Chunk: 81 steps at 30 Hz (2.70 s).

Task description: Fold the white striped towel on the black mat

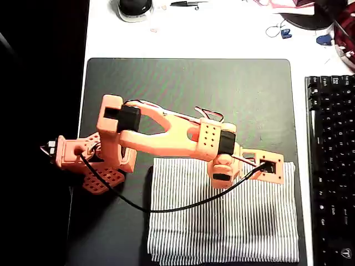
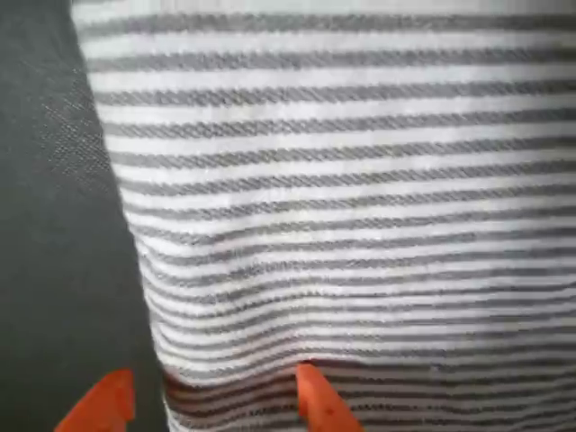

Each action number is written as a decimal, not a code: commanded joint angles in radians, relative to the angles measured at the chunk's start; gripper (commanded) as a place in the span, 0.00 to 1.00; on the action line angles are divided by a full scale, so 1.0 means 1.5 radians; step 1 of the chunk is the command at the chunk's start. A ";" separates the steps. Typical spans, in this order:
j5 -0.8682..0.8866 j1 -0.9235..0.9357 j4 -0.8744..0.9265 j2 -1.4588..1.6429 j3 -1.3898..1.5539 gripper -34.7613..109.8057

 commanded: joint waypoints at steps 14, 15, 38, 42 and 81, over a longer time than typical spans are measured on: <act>0.011 -0.022 -0.004 -0.016 -0.060 0.24; 0.021 -0.026 -0.009 -0.014 -0.067 0.24; 0.114 -0.292 0.009 -0.056 -0.194 0.24; 0.112 -0.307 0.033 -0.046 -0.181 0.24; 0.119 -0.098 -0.215 0.719 0.584 0.24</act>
